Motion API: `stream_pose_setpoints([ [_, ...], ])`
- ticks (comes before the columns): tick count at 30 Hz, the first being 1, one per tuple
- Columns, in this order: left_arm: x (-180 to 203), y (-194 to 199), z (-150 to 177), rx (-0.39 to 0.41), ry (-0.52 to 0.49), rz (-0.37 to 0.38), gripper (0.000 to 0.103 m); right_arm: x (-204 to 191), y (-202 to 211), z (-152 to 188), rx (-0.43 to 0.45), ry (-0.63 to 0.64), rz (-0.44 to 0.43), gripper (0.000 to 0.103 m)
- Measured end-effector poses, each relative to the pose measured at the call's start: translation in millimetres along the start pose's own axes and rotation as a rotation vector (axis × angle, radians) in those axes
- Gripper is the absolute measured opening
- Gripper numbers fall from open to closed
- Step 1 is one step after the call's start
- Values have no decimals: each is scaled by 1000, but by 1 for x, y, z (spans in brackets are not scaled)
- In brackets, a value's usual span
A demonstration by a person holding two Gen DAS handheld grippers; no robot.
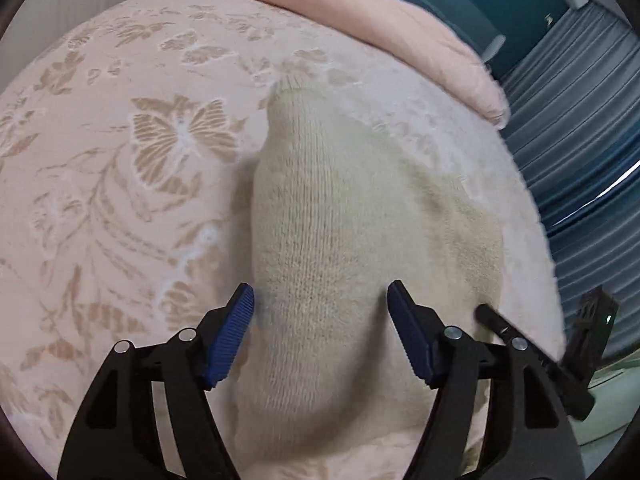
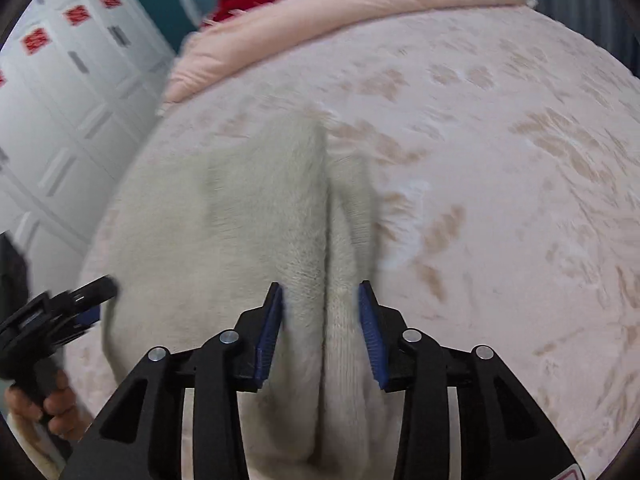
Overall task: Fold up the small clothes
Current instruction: 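Lower the bundle onto the bed and open both grippers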
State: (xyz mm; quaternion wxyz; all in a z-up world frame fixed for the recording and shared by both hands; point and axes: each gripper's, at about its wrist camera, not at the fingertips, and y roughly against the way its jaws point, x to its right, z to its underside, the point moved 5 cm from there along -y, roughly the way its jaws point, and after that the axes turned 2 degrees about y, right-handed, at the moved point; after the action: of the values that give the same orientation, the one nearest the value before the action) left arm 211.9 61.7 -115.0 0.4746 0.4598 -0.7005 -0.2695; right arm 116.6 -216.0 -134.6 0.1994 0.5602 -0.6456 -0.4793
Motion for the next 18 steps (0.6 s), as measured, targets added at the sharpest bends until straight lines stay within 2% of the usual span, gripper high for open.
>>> stream_pose_setpoints([
  [1,-12,-3,8,-16,17,-27,67,8,12,0,24,-49,-36,30],
  [3,-28,11,22,5,80,5,70,9,40,3,62,-75,-112,32],
  [5,-32,29,33,27,98,2,71,-6,67,12,91,-45,-204,32],
  [7,-28,47,41,61,78,6,72,-30,81,25,80,17,-284,28],
  [9,-14,57,50,84,39,-2,76,-53,71,41,25,122,-266,11],
  [11,2,56,58,98,-19,-37,85,-53,38,58,-44,218,-138,0],
  [12,8,51,61,95,-58,-58,86,-42,18,64,-85,207,-71,0],
  [13,11,42,66,77,-99,-104,86,-30,6,69,-110,161,-68,0],
  [15,8,22,72,19,-140,-219,85,-29,19,66,-89,99,-99,0],
  [16,5,19,75,7,-140,-242,85,-37,32,63,-63,128,-85,0],
  [18,-1,19,77,5,-120,-225,85,-56,54,59,-8,207,-81,0],
])
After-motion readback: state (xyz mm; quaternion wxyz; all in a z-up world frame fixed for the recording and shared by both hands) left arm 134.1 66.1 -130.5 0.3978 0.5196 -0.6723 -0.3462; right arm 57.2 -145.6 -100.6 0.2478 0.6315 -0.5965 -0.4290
